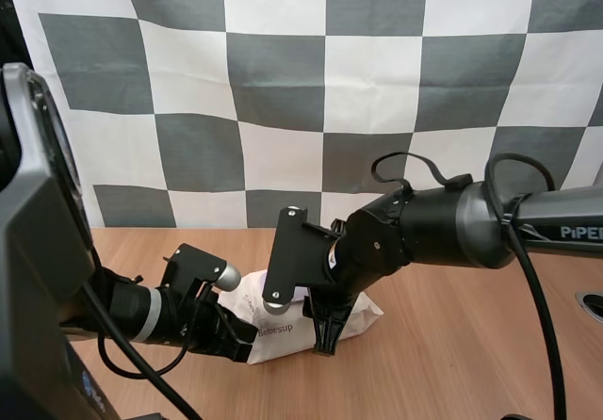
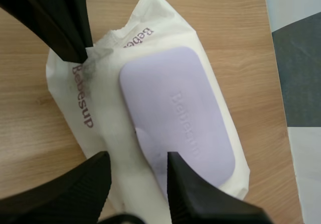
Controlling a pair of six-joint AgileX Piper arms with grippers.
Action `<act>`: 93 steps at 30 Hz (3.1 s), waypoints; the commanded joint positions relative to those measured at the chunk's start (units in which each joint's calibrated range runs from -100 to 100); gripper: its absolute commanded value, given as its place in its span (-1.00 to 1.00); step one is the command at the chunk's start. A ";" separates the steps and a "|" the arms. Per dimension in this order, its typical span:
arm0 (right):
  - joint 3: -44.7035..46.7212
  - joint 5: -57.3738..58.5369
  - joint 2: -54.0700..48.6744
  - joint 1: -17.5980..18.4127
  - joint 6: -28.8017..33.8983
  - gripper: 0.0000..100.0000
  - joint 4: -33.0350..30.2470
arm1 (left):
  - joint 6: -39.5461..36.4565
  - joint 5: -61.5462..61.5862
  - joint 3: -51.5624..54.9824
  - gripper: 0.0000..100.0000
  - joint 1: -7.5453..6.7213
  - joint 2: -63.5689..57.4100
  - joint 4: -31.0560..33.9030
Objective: Open the wet wipes lid
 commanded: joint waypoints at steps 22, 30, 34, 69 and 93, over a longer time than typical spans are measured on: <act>0.04 -6.45 1.32 0.04 0.16 -0.34 -3.16 | 0.98 2.01 -0.08 -1.00 0.01 -0.01 0.19; 0.04 -7.04 1.32 0.04 0.16 -1.00 -3.16 | 0.98 2.42 -0.08 -1.00 0.01 -0.01 0.42; 0.04 -8.32 1.32 0.04 0.16 -1.00 -3.16 | 0.98 2.42 -0.08 -1.00 0.01 -0.01 1.41; -3.86 -35.46 11.70 -5.19 2.11 -1.00 -7.95 | 0.98 6.13 -0.08 -1.00 0.01 -0.01 1.64; -15.43 -33.89 24.95 -5.84 2.11 -1.00 -6.99 | 0.98 3.48 -0.08 -0.91 0.01 -0.01 4.57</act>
